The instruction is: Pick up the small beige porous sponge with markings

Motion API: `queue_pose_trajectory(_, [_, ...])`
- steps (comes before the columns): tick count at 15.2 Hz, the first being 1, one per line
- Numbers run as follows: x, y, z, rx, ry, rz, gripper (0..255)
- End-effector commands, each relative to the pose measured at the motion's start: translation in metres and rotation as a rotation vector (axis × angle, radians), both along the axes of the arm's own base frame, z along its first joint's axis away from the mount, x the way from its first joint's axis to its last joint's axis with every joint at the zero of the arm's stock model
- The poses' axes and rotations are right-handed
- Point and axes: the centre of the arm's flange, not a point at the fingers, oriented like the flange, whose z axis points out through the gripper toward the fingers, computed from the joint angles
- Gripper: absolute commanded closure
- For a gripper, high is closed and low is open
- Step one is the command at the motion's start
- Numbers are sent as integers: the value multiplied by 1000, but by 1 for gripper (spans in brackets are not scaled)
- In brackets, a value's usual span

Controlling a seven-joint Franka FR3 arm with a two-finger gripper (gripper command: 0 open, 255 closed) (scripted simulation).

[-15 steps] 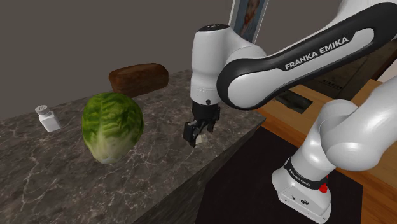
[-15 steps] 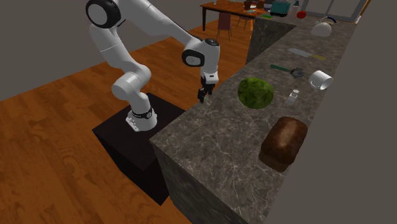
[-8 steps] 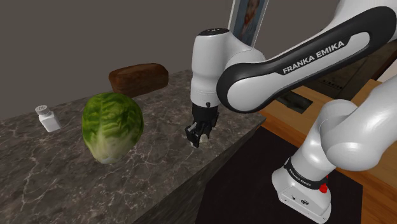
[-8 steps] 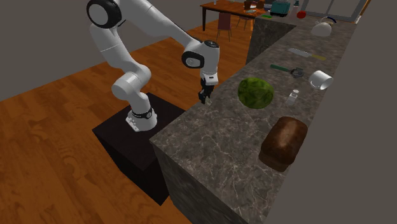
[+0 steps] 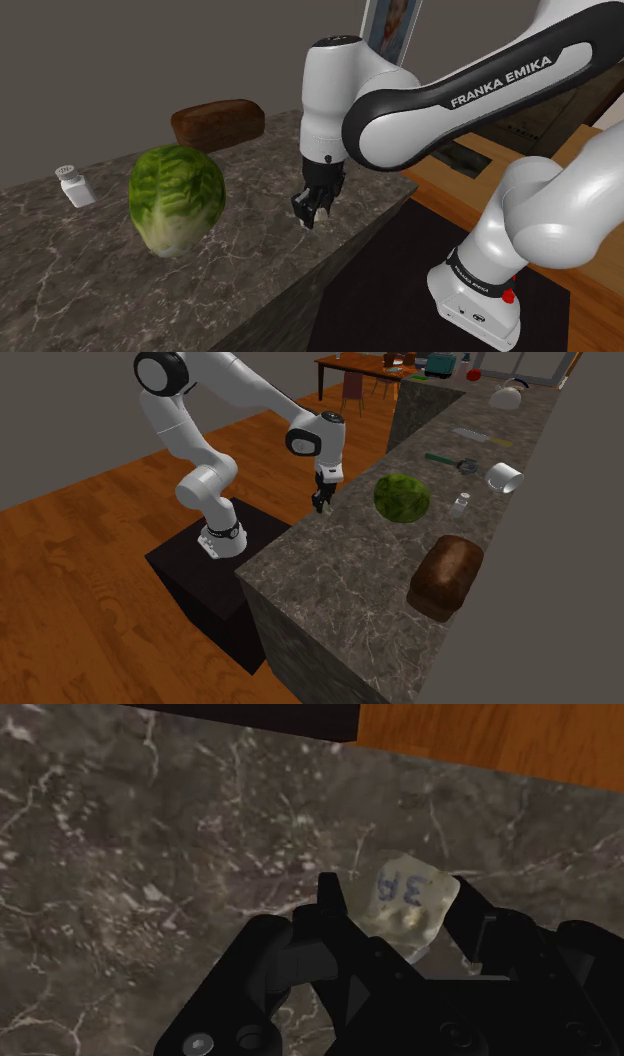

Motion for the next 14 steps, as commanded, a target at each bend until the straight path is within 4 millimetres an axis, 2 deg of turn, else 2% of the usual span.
queue_pose_trajectory(1, [0, 0, 9, 0, 1, 0, 255])
queue_pose_trajectory(12, [0, 0, 67, 0, 1, 0, 255])
queue_pose_trajectory(14, [0, 0, 68, 0, 1, 0, 255])
